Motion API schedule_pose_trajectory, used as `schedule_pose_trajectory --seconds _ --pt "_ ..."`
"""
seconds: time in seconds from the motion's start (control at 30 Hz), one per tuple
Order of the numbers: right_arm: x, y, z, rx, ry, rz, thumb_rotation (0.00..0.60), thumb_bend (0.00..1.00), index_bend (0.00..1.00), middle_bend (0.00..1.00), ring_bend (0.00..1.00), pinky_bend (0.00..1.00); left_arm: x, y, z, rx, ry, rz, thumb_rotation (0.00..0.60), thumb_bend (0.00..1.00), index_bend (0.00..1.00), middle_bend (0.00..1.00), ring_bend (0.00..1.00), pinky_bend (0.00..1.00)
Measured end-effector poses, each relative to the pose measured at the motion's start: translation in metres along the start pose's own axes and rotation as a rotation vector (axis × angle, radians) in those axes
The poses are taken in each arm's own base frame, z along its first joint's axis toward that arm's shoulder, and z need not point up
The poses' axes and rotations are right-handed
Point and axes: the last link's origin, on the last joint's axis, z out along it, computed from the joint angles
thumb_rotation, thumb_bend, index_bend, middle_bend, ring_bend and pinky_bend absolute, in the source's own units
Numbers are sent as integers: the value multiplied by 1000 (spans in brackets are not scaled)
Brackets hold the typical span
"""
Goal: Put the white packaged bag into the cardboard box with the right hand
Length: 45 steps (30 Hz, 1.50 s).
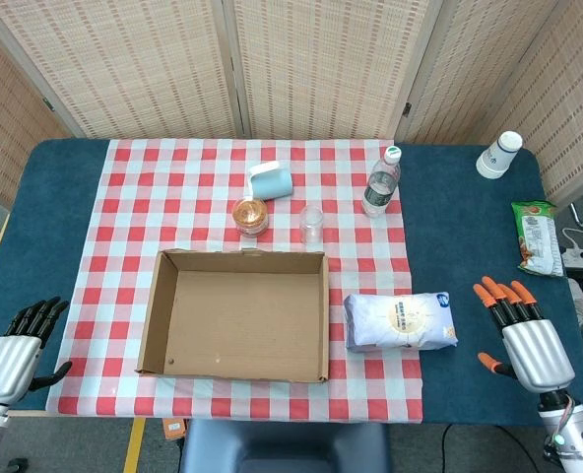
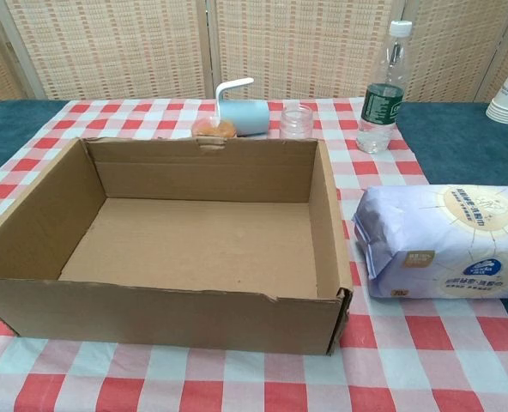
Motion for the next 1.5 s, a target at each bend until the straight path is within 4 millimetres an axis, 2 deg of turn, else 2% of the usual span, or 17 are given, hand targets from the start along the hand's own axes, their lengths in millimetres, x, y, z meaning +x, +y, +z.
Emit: schedule_pose_trajectory --seconds 0.3,0.6,0.87,1.13,1.5 --pt "2 -2 1 4 2 9 600 0 57 17 0 86 1 1 -1 -3 5 -3 600 243 0 0 0 97" --pt "9 -12 2 9 -18 29 600 0 53 17 0 86 1 -3 0 6 2 -3 600 242 0 0 0 97" --pt "0 -39 19 72 -130 67 600 0 3 15 0 86 5 -4 -1 15 13 -8 600 242 0 0 0 97" --pt "-7 -68 39 135 -179 53 600 0 0 14 0 86 8 -4 -2 20 14 -13 600 242 0 0 0 97" --pt "-30 -77 59 129 -273 60 600 0 0 4 0 0 11 -7 -3 24 22 -29 600 243 0 0 0 97"
